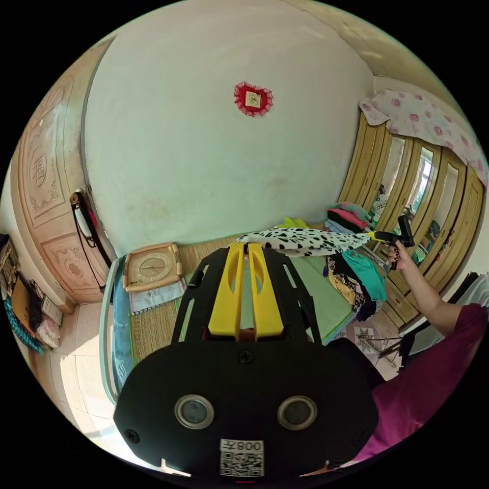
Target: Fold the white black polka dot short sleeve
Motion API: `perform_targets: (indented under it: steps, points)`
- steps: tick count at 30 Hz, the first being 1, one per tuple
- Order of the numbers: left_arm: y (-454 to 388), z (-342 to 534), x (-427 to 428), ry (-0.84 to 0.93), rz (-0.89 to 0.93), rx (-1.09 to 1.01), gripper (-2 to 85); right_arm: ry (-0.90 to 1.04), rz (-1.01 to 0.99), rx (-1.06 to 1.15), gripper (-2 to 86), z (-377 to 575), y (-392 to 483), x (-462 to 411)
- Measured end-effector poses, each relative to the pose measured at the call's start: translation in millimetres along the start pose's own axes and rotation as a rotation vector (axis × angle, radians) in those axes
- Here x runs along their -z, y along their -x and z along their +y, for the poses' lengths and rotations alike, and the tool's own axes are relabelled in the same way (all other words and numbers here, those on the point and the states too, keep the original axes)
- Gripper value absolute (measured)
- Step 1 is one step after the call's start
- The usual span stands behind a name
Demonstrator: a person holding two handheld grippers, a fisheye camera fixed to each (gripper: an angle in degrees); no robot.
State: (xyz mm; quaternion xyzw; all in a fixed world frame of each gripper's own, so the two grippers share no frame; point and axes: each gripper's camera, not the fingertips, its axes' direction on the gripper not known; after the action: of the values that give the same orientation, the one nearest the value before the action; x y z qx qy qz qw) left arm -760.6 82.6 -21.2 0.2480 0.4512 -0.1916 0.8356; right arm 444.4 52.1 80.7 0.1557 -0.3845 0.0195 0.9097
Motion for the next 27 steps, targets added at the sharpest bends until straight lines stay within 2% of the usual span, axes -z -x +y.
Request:
perform_targets:
  steps: [3,8,11,14,27]
  points:
    - [4,87,-36,0.152,0.048,0.082,1.1,0.083,-0.04,-0.156,0.0,90,-46,-30]
    - [30,231,-130,0.496,0.092,0.362,1.1,0.259,-0.062,-0.485,0.0,218,-132,-98]
    - [34,269,-156,0.579,0.115,0.436,1.0,0.34,-0.026,-0.589,0.0,260,-159,-122]
    - [31,284,-165,0.575,0.143,0.458,1.0,0.39,-0.005,-0.605,0.1,273,-166,-132]
    - [36,324,-190,0.607,0.151,0.491,1.0,0.359,-0.038,-0.64,0.1,272,-198,-115]
